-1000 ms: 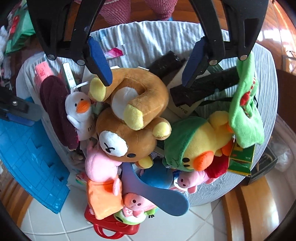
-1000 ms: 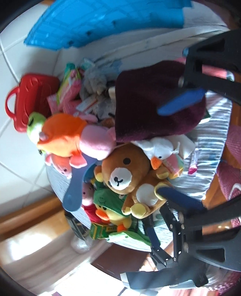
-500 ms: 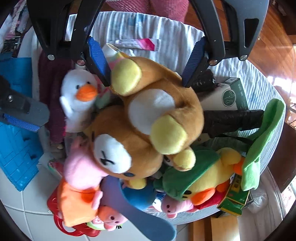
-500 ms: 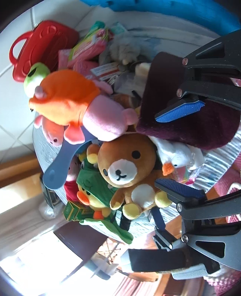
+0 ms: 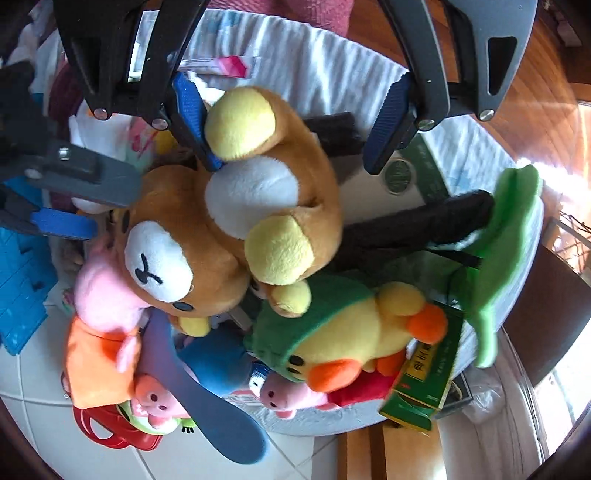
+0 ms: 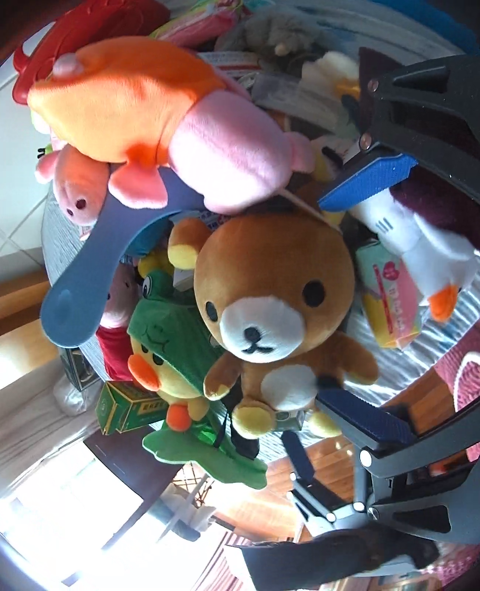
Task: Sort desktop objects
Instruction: 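Grasp the brown teddy bear with the right tool and lift it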
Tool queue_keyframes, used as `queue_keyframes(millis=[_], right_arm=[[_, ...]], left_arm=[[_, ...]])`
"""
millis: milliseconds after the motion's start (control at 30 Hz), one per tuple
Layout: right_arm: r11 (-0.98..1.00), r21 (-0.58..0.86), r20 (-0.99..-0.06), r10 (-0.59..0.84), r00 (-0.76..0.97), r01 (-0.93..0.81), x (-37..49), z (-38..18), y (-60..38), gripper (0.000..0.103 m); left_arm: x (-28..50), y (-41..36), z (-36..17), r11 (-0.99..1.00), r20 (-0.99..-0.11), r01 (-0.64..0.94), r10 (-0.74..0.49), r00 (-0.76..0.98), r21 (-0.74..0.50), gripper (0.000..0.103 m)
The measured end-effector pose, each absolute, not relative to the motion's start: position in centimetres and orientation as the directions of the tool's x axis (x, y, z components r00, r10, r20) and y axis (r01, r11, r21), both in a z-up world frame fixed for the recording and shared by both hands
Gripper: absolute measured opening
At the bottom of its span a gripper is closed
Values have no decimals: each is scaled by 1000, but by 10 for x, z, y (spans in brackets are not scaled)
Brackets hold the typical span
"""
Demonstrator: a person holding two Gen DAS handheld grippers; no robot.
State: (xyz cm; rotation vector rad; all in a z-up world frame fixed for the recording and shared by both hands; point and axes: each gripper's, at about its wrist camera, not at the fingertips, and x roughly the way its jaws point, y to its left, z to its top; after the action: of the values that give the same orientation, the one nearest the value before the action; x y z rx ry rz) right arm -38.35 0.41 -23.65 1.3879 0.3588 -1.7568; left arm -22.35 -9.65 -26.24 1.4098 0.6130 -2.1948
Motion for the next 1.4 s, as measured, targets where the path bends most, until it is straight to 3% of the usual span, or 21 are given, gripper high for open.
queue_keyframes(millis=[367, 500, 567, 700, 800, 833, 900, 1067, 1133, 1400], right_arm=[[-638, 254, -921, -389, -19, 727, -401, -268, -13, 103], [-635, 242, -921, -388, -31, 733, -406, -273, -17, 103], [-634, 261, -916, -401, -21, 728, -411, -276, -17, 103], [-624, 275, -906, -422, -20, 732, -416, -278, -22, 103], [-614, 279, -901, -433, -19, 739, -416, -278, -21, 103], [-612, 282, -899, -437, -19, 739, -417, -279, -20, 103], [-613, 272, -903, -429, -23, 742, -417, -283, -21, 103], [-626, 252, -903, -427, -54, 738, -413, -275, -18, 89], [-625, 262, -895, -442, -57, 735, -408, -269, -11, 85], [-603, 287, -827, -548, -125, 744, -389, -210, 10, 84]], left_arm=[[-236, -93, -281, -807, -928, 570, -80, -363, -154, 80], [-239, -95, -285, -805, -930, 573, -77, -358, -154, 89], [-241, -97, -288, -803, -933, 577, -80, -350, -148, 98], [-247, -98, -289, -811, -933, 568, -82, -350, -142, 99], [-249, -94, -286, -829, -932, 545, -90, -352, -126, 93], [-251, -93, -286, -832, -931, 538, -77, -358, -138, 86], [-254, -93, -290, -833, -934, 532, -56, -354, -151, 85], [-249, -87, -280, -848, -925, 513, -82, -372, -131, 76], [-244, -81, -271, -859, -919, 499, -103, -381, -111, 75], [-226, -55, -206, -899, -841, 438, -244, -483, 10, 75]])
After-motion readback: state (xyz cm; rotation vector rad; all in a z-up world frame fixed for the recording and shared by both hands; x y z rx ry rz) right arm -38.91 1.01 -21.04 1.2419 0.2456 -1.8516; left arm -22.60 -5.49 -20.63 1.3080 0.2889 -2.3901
